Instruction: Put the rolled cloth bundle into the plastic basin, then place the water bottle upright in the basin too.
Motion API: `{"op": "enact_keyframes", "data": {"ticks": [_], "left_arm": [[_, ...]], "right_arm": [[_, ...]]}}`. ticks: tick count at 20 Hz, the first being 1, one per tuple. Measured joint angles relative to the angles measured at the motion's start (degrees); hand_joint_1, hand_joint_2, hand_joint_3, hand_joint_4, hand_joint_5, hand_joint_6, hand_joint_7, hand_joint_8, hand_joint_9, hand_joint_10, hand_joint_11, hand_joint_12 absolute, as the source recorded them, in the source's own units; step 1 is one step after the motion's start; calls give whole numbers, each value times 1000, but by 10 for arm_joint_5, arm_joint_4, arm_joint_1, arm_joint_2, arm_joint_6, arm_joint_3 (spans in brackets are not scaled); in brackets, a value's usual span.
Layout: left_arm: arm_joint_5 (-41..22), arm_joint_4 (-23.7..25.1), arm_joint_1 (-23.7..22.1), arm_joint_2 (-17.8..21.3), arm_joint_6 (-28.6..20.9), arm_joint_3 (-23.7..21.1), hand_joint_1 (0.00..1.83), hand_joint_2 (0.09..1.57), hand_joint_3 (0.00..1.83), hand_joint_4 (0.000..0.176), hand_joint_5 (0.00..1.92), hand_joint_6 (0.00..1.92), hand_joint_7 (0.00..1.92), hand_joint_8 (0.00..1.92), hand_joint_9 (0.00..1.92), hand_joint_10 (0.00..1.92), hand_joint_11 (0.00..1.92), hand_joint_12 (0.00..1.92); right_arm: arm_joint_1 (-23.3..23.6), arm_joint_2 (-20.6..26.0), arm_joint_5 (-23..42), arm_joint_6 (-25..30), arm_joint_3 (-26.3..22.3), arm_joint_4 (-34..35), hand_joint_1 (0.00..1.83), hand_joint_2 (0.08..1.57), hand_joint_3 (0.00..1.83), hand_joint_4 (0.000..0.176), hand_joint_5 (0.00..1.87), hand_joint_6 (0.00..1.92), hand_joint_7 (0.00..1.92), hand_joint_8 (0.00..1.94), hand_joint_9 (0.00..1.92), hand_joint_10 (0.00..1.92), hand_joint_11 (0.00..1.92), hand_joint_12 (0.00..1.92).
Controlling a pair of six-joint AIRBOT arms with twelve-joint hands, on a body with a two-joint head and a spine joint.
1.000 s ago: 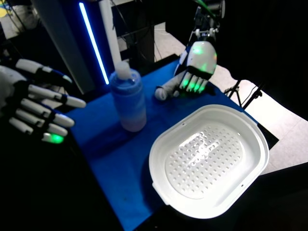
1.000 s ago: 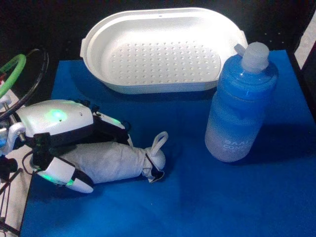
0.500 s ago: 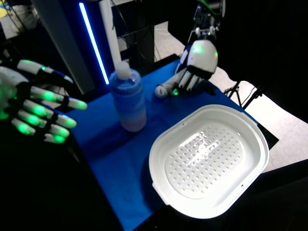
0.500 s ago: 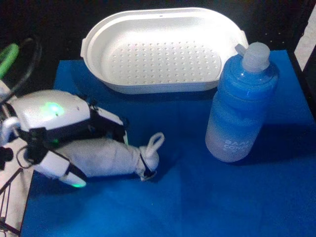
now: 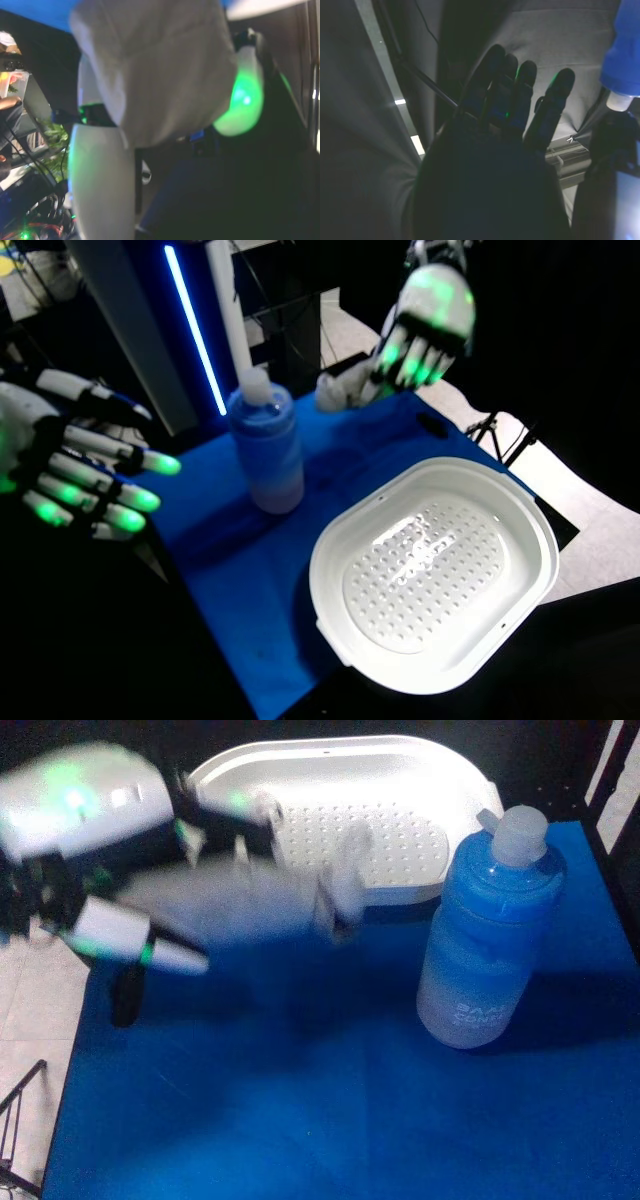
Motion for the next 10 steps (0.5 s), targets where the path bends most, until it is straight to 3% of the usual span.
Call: {"op": "enact_keyframes", "data": {"ticks": [2,3,5,6,8,10], "left_arm": [[22,-3,-55,-14,20,25,1831,1126,0,0,1167,1921,1489,1921,1697,1921,1762,1921],[35,-18,-73,-28,34,38,1831,1127,0,0,1071,1921,1414,1921,1649,1921,1729,1921],[56,-49,-88,-48,80,54,1831,1146,5,0,999,1921,1315,1921,1568,1921,1675,1921],[74,-76,-94,-70,106,70,1806,1161,9,0,961,1921,1199,1921,1462,1921,1588,1921],[97,-129,-104,-112,137,113,1784,1124,0,0,893,1921,1101,1921,1387,1921,1518,1921],[112,-175,-112,-152,148,157,1807,1073,0,0,998,1921,1170,1921,1450,1921,1556,1921]], "right_arm": [[0,-3,0,0,3,0,423,1341,1,116,569,0,372,0,326,1,0,858],[0,-4,-1,0,4,1,428,1337,0,119,569,0,370,0,326,1,0,868],[0,-4,0,0,5,-1,422,1331,0,120,575,3,373,1,329,2,0,863],[0,-5,-1,0,5,1,425,1333,0,106,579,3,372,0,331,2,0,862],[0,-5,0,0,8,-1,429,1339,0,103,578,0,368,1,320,3,0,839],[0,-6,0,0,8,0,436,1343,1,102,573,0,372,1,324,3,0,852]]}}
